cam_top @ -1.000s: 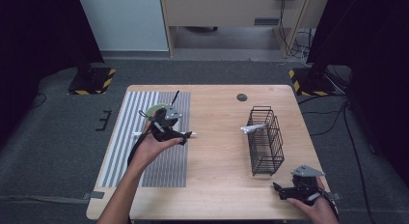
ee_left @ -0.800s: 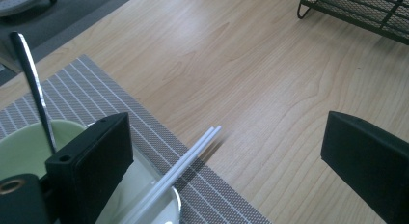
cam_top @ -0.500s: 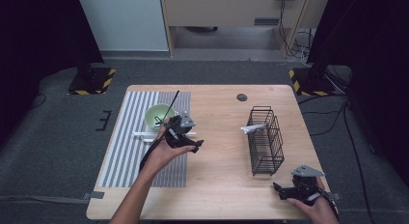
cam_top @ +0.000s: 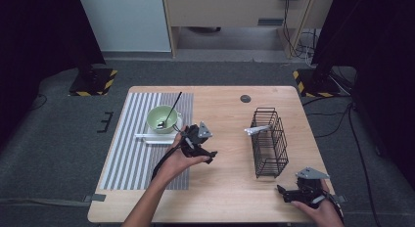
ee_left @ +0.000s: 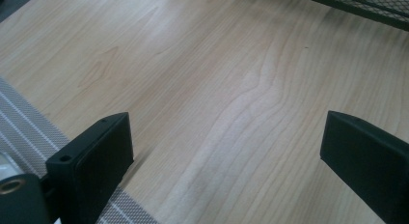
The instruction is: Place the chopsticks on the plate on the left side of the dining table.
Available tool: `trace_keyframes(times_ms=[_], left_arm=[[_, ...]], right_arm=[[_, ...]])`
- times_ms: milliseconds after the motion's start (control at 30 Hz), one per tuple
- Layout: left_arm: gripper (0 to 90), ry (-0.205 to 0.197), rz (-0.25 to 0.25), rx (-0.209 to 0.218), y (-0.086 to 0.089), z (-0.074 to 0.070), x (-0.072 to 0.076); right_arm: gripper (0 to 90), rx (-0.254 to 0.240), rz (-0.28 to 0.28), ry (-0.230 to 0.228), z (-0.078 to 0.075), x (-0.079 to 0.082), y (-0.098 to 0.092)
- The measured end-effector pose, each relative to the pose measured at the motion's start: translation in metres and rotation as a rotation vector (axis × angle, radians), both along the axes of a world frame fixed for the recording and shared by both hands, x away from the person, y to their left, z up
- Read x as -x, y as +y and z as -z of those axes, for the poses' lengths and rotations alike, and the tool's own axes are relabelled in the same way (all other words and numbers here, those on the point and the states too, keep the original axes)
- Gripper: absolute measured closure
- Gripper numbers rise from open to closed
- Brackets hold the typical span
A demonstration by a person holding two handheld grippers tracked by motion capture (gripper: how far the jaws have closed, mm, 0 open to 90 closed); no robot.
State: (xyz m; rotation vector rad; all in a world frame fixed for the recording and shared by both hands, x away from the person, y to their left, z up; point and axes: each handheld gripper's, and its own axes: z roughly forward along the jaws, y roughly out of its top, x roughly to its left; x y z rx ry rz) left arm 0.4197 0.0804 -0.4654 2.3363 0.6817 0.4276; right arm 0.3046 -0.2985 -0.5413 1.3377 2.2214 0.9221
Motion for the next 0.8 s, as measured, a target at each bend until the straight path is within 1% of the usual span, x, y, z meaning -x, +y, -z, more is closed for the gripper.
trace_keyframes(times_ms=[100,167,433,600,700,733,800], left_arm=[[3.9,0.001,0.023,-0.010,-0.008,0.003,0.004],[3.9,0.002,0.036,-0.001,-0.014,0.004,0.007],[4.1,0.004,0.085,-0.018,-0.032,0.010,0.019],[4.0,0.025,0.095,-0.034,-0.036,0.019,0.023],[4.1,0.039,0.096,-0.033,-0.039,0.024,0.027],[4.2,0.043,0.095,-0.028,-0.040,0.026,0.027],[4.3,0.063,0.091,-0.005,-0.043,0.031,0.028]], right_arm=[[0.3,0.000,0.000,0.000,0.000,0.000,0.000],[0.3,-0.001,0.000,0.000,0.000,0.000,0.000],[0.3,0.000,-0.002,-0.001,0.000,0.000,0.000],[0.3,0.000,-0.003,-0.001,0.000,0.000,0.000],[0.3,0.001,-0.003,-0.001,0.000,0.000,0.000],[0.3,0.000,-0.003,-0.001,0.000,0.000,0.000],[0.3,-0.001,-0.001,-0.001,0.000,0.000,0.000]])
